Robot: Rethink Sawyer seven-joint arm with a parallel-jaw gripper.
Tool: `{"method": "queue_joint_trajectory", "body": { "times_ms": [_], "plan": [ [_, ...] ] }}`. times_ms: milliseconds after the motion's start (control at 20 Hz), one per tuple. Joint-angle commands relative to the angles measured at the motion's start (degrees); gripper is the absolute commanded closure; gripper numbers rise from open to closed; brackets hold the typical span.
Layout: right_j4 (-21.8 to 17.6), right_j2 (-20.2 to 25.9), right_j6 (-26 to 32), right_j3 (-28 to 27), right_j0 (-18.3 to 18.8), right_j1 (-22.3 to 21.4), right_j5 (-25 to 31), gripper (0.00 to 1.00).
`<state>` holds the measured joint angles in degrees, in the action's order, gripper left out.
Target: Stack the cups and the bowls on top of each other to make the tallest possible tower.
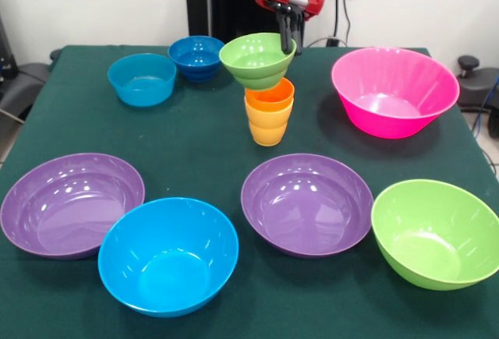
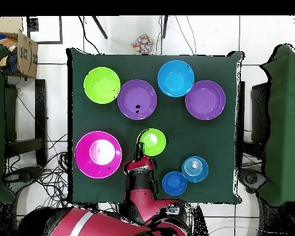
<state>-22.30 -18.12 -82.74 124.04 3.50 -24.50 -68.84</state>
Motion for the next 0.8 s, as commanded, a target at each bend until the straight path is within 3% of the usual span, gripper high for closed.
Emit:
{"method": "queue_joint_trajectory", "body": {
  "times_ms": [50,800],
  "plan": [
    [3.3,3.3,-10.5,-0.2,-1.0,2.5,-0.8,1.0],
    [3.7,3.3,-10.6,-0.4,-1.0,5.3,-3.6,1.0]
  ]
}}
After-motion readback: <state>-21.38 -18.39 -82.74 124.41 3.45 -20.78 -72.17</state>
